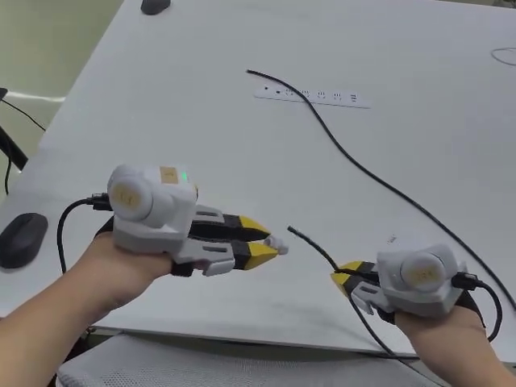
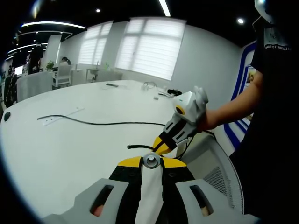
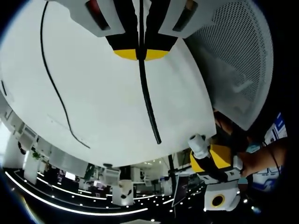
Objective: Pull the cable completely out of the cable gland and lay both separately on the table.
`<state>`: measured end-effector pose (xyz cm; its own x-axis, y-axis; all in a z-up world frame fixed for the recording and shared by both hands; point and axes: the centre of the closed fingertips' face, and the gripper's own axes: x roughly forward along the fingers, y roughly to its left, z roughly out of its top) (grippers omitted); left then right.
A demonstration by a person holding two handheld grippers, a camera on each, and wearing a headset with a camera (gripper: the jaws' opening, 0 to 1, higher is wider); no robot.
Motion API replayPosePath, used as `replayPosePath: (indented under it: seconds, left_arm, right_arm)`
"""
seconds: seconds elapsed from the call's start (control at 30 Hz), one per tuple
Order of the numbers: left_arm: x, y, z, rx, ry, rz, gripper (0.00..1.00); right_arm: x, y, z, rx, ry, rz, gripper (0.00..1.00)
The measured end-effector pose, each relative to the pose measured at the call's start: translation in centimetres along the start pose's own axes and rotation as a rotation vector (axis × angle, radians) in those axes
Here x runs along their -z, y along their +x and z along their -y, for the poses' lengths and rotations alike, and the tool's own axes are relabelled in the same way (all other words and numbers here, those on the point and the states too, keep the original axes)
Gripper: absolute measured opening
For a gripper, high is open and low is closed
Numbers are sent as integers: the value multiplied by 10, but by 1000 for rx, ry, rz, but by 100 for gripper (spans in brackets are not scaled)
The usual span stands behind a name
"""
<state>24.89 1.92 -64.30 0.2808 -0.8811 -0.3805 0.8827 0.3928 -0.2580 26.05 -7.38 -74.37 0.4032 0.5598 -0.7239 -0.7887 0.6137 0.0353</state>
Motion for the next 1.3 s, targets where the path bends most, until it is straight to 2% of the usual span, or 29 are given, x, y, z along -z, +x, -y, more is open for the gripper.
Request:
replayPosePath:
  seconds: [0.63,1.07,1.3]
  left_arm:
    - [10,-1,-6,-16,17,-3,15]
    - [21,-4,-13,-35,33,-6,15]
    - [31,-8,-20,-44,37,-9,15]
  right_arm:
    - [-5,1,3,16,-12,-16,0]
    - [-30,12,4,18,-30,-6,0]
    - [-45,19,-1,14,-56,-4,0]
